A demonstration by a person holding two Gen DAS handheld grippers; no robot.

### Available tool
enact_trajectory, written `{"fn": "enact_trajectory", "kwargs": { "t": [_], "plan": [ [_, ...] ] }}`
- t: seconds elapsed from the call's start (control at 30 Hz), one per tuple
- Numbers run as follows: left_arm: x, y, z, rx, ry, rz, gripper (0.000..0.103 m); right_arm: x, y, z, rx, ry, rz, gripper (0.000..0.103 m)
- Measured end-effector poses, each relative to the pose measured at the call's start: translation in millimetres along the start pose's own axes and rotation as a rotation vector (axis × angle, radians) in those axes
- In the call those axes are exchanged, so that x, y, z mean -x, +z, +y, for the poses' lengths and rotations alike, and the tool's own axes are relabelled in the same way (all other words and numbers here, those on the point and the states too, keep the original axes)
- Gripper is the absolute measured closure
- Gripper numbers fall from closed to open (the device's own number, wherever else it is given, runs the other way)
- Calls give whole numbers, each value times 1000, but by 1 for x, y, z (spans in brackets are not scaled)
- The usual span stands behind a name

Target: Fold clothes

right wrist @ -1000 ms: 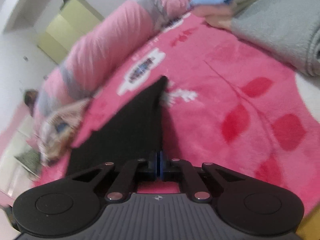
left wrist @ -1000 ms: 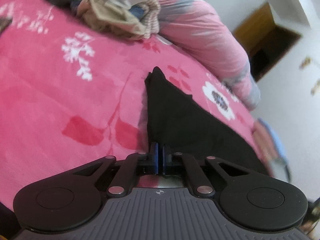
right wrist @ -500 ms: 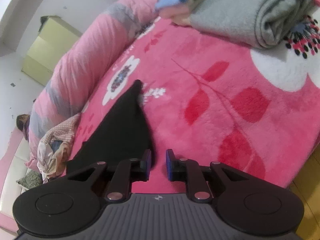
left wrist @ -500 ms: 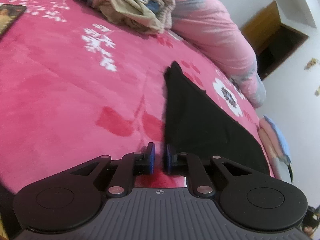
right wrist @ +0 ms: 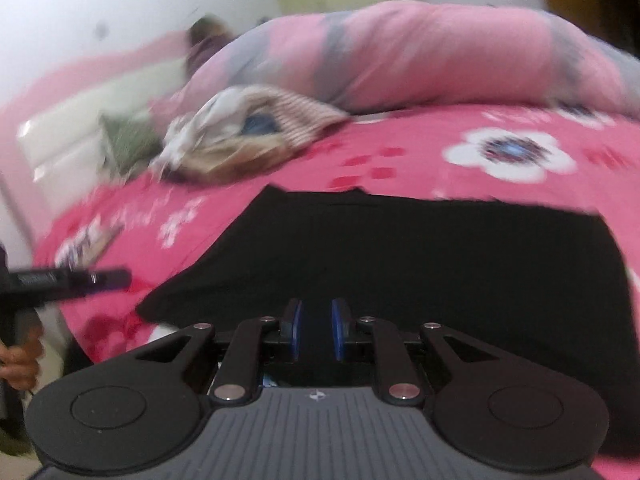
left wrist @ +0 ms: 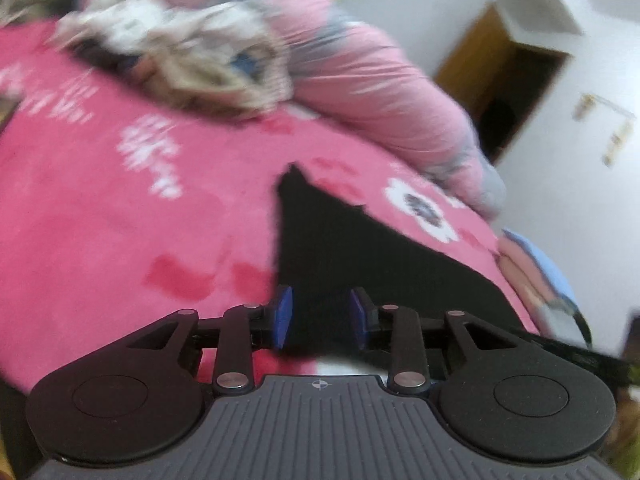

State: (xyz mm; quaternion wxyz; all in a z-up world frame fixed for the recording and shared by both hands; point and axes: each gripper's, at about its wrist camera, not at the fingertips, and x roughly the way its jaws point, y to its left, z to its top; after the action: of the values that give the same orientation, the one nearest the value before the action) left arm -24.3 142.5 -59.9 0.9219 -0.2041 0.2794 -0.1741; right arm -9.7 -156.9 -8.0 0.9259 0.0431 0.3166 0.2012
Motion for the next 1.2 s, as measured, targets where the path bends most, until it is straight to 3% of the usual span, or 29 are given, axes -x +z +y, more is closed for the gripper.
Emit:
{"fn": "enact_trajectory", "kwargs": {
  "t": [0.13,0.2,0.23,0.37,0.47,0.6,0.73,0.8,0.87,0.93,1.03,1.13,1.2],
  "plan": [
    [-25,-7,-27,-175,-35,39,71,-46,0,21,58,-3,119,88],
    [-45,-18,-30,-226,0,145,70,-61,-11,20,36,-16,252,88],
    [-55,-25,-29,-242,33,215,71,-56,-17,19,39,-10,246,88],
    [-44,-35,-21,-259,4,201,71,-34,-10,26,87,-8,346,88],
    [-34,-28,-11,-187,-28,192,71,-34,17,31,68,-13,308,86],
    [-22,-20,-6,-146,-35,169,71,-62,35,38,62,11,194,87],
    [-11,-16,-12,-154,-26,115,70,-81,-1,48,95,40,282,86],
    [-16,-16,-9,-150,-13,112,69,-62,-20,55,166,48,253,86],
    [-18,-15,-4,-137,-12,115,69,-44,-22,59,232,89,278,86],
    [-20,-15,1,-123,-12,118,69,-37,-12,60,257,102,286,87],
    [-18,-14,4,-111,-15,104,69,-42,17,64,247,76,188,86],
    [-15,-14,5,-102,-8,94,69,-70,41,69,178,88,109,86],
    [-14,-14,7,-96,-3,88,69,-96,43,77,182,99,102,86]
  ]
}}
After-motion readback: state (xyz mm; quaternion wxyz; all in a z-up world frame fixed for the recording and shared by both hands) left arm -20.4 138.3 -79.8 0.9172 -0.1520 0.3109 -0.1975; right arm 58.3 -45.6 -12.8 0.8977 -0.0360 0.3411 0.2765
